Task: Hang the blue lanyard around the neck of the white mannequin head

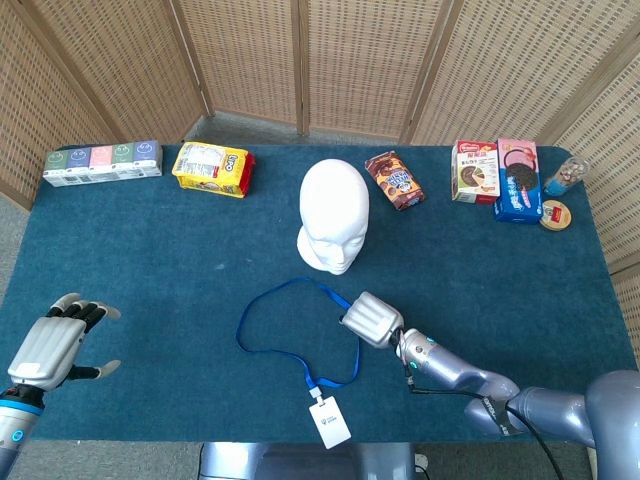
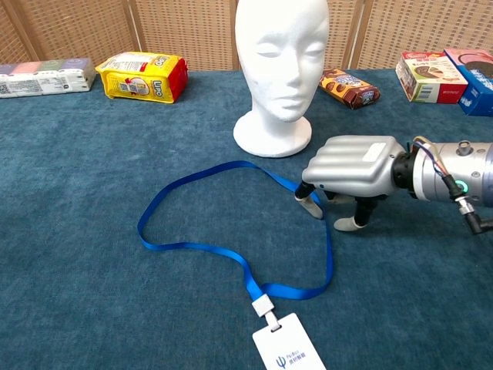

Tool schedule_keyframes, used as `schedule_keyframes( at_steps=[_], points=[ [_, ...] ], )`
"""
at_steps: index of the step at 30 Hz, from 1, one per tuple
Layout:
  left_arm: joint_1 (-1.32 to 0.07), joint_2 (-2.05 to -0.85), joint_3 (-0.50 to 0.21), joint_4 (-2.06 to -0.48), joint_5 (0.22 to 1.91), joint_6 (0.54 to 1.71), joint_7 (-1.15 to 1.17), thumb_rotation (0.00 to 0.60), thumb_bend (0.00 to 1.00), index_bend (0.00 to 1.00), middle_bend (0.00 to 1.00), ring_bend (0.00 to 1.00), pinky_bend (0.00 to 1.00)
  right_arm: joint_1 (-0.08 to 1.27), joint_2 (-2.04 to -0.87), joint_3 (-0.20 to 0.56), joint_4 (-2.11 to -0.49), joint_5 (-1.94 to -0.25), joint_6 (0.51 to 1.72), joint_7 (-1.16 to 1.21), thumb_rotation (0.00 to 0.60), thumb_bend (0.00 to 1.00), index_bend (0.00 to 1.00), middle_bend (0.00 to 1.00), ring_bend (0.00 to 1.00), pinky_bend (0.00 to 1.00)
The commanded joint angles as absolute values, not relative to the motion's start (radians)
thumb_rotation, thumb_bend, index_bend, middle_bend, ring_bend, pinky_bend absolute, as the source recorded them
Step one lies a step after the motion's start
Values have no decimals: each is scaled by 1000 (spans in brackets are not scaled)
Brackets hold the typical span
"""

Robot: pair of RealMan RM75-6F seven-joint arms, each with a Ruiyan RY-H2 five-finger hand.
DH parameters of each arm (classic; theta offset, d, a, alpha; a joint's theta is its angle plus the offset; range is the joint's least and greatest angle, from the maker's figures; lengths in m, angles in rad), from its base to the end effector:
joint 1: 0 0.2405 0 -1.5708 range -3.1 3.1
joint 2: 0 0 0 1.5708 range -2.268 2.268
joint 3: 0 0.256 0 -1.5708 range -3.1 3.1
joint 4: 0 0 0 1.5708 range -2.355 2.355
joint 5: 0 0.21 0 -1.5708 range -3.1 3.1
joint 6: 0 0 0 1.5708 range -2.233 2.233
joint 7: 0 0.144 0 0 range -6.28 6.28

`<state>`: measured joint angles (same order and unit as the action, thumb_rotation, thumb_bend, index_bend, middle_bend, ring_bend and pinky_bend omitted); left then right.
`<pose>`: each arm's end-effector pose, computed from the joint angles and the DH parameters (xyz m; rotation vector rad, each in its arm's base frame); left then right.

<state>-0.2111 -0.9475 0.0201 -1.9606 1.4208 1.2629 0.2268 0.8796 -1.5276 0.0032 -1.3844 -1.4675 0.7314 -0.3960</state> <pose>-0.2543 0.1882 0.1457 -1.6263 -1.0201 -0.7433 -0.1407 -0.3217 -0.0547 2.4298 -0.3804 0.6520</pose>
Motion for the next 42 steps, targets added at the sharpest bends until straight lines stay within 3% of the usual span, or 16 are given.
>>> schedule_keyframes(
  at_steps=[1,42],
  points=[
    [-211,-947,21,-1961,1421,1262,227,503,93,309,315,254,123,879,-1529,2,-1384,-1467,732,-396,600,360,496,1000,1000,1000],
    [-214,-940,24,-1964,1422,1256,225,502,93,309,316,254,123,884,-1562,11,-1355,-1455,742,-373,600,400,559,1000,1000,1000]
  ],
)
